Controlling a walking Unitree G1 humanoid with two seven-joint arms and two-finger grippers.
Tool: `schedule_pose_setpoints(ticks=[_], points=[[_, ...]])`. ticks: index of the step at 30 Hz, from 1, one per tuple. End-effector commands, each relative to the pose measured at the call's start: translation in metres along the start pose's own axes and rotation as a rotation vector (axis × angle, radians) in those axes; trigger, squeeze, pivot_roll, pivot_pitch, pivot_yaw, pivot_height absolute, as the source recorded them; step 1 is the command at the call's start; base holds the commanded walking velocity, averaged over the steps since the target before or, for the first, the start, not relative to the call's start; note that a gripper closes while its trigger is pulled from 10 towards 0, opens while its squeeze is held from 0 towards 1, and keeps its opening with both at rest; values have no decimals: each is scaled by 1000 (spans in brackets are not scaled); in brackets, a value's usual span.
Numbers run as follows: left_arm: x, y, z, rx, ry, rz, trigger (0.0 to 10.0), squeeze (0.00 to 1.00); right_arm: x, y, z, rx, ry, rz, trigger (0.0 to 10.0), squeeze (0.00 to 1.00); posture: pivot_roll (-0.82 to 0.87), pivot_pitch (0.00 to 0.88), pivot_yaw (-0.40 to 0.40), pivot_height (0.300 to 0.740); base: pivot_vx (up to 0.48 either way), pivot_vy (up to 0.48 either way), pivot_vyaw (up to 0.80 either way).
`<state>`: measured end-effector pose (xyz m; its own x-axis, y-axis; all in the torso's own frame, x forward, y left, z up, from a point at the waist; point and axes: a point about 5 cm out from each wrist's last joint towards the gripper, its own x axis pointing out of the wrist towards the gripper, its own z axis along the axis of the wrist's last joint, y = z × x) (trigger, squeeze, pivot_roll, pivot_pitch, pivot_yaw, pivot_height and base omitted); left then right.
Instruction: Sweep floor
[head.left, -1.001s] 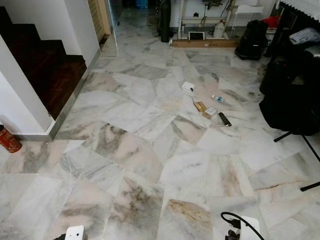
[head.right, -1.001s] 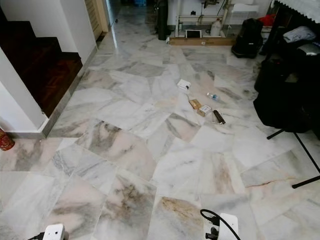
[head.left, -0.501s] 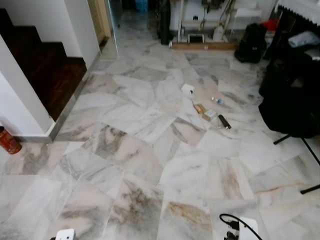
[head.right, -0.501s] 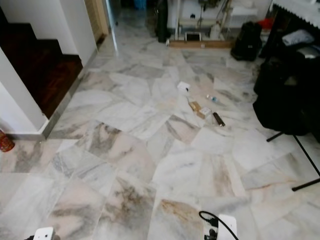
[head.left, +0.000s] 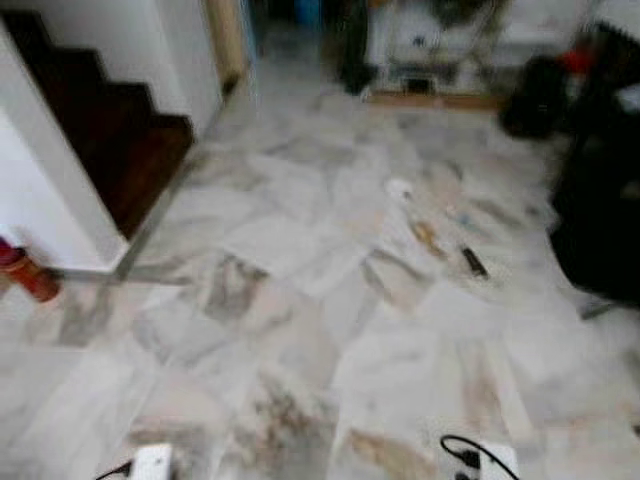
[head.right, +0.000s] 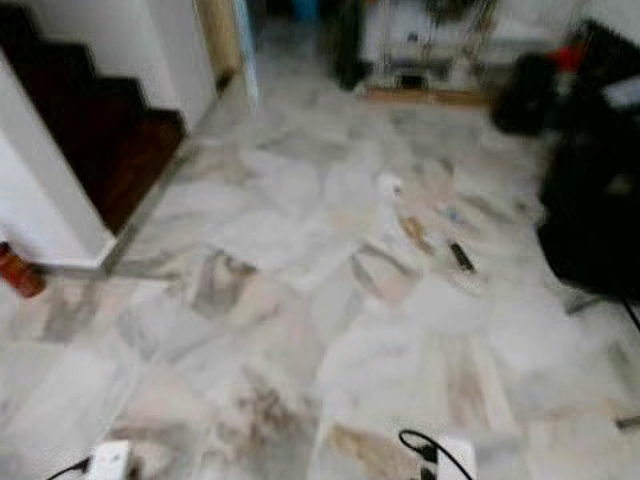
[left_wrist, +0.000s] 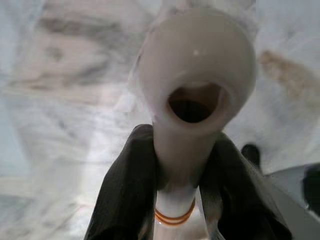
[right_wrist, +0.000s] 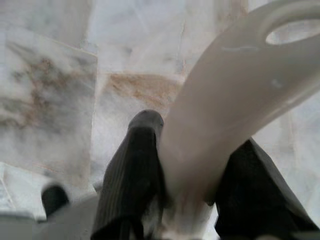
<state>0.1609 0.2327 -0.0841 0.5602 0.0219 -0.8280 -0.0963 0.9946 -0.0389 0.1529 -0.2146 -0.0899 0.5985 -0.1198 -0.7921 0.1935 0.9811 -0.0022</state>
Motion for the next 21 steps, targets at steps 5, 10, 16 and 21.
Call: schedule_pose_setpoints(ticks=[5,10,16,21], points=[[-2,0,-12,-33,35,15,10000,0,1,5,5,12,-25,14,10000,0,-135,0,-8,740,318,0,0],[-3,4,-13,-33,32,16,10000,0,1,3,5,9,-26,13,10000,0,-139,0,-11,740,343,0,0],[-9,21,-16,-34,30,22,10000,0,1,2,5,6,-23,15,10000,0,-138,0,-12,740,316,0,0],[-11,27,-18,-35,33,27,10000,0,1,2,4,-1,-20,14,10000,0,-135,1,-12,740,317,0,0]])
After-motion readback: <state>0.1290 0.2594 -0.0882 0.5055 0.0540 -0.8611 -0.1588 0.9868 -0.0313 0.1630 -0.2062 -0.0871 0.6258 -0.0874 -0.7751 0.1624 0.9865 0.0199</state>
